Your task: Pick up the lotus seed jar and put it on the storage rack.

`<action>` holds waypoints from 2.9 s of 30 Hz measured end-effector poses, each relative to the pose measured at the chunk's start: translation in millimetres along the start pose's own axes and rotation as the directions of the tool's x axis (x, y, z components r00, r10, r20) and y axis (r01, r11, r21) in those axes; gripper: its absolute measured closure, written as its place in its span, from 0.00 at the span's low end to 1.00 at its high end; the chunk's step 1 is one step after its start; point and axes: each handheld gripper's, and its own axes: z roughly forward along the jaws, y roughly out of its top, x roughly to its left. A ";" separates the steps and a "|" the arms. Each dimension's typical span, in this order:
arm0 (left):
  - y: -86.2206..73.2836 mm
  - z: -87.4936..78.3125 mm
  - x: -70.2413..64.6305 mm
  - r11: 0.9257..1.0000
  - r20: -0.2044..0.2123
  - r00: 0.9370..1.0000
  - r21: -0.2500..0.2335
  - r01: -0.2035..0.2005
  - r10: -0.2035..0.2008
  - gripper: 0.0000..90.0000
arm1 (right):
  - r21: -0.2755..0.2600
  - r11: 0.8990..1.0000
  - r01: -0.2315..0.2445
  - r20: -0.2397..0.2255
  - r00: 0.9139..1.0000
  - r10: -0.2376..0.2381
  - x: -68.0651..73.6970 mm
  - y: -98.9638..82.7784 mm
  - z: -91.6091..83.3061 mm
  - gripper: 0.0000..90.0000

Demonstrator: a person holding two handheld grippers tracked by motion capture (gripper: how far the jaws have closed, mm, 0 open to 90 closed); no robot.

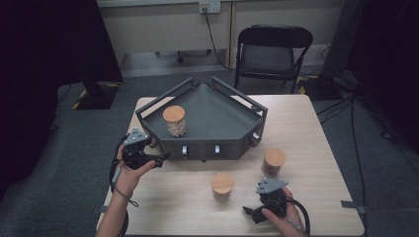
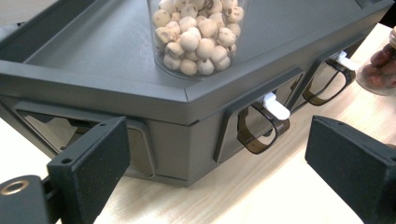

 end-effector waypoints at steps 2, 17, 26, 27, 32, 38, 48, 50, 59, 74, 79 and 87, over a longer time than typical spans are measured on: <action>-1.8 -0.1 0.7 1.000 0.002 1.000 0.001 0.001 -0.001 0.07 | 0.000 1.000 0.000 0.000 1.000 0.000 0.0 0.0 0.0 0.00; -13.4 2.0 -0.2 1.000 -0.004 1.000 0.017 0.011 -0.011 0.07 | 0.000 1.000 0.000 0.000 1.000 0.000 0.0 0.0 0.0 0.00; -20.3 3.8 0.7 0.999 -0.003 1.000 0.026 0.020 -0.019 0.07 | 0.000 1.000 0.000 0.000 1.000 0.000 0.0 0.0 0.0 0.00; -21.1 3.9 0.7 0.999 -0.003 1.000 0.026 0.023 -0.023 0.07 | 0.000 1.000 0.000 0.000 1.000 0.000 0.0 0.0 0.0 0.00; -24.7 4.4 0.6 0.999 -0.001 1.000 0.027 0.025 -0.025 0.07 | 0.000 1.000 0.000 0.000 1.000 0.000 0.0 0.0 0.0 0.00; -28.3 5.8 0.3 0.999 0.003 1.000 0.034 0.027 -0.028 0.07 | 0.000 1.000 0.000 0.000 1.000 0.000 0.0 0.0 0.0 0.00; -36.3 7.4 -0.1 0.998 0.004 0.999 0.044 0.035 -0.035 0.07 | 0.000 1.000 0.000 0.000 1.000 0.000 0.0 0.0 0.0 0.00; -38.3 7.2 0.2 0.998 0.003 0.999 0.046 0.036 -0.036 0.07 | 0.000 1.000 0.000 0.000 1.000 0.000 0.0 0.0 0.0 0.00; -45.7 7.6 1.7 0.997 0.000 0.999 0.059 0.044 -0.044 0.07 | 0.000 1.000 0.000 0.000 1.000 0.000 0.0 0.0 0.0 0.00; -56.3 8.5 0.6 0.996 -0.008 0.999 0.071 0.054 -0.054 0.07 | 0.000 1.000 0.000 0.000 1.000 0.000 0.0 0.0 0.0 0.00; -59.8 10.9 -0.7 0.995 -0.013 0.999 0.082 0.053 -0.052 0.07 | 0.000 1.000 0.000 0.000 1.000 0.000 0.0 0.0 0.0 0.00; -66.0 15.1 -1.6 0.993 -0.012 0.998 0.099 0.058 -0.058 0.07 | 0.000 1.000 0.000 0.000 1.000 0.000 0.0 0.0 0.0 0.00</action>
